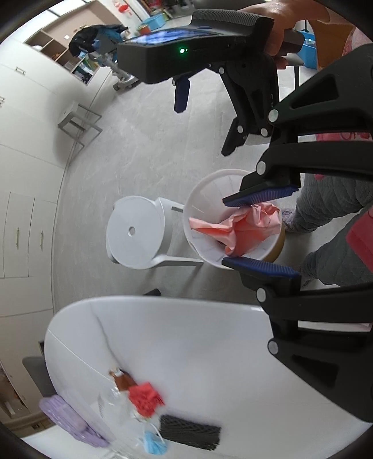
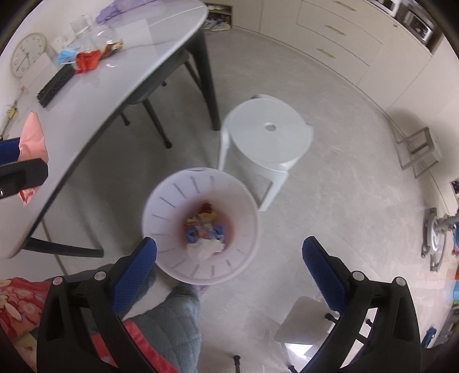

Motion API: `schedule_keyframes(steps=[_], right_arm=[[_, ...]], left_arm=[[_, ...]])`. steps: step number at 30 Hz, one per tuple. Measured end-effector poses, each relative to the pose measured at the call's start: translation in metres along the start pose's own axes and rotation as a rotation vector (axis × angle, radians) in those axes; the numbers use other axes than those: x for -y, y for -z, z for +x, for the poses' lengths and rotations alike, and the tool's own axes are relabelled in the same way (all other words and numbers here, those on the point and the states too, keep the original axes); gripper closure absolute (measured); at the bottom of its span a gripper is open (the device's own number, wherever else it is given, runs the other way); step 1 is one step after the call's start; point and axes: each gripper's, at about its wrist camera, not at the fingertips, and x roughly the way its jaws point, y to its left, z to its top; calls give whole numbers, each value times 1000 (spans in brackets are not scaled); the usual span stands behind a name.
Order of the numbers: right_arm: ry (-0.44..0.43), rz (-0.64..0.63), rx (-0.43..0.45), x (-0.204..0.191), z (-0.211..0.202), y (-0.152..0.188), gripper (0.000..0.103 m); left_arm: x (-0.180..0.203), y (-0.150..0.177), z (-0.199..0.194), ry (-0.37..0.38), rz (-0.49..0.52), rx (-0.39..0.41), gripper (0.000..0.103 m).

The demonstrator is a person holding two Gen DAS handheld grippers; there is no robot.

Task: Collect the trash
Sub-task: 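Carry both items over the white bin and open both tools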

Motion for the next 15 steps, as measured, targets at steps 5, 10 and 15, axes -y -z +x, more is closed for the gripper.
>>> schedule_keyframes(steps=[5, 10, 15], right_arm=[[30, 33, 6, 25, -4, 11, 2], [36, 70, 0, 41, -3, 17, 2], [32, 71, 1, 43, -2, 18, 2]], left_arm=[[19, -9, 5, -15, 38, -14, 25], [30, -13, 2, -30, 56, -5, 12], [33, -14, 2, -29, 58, -10, 12]])
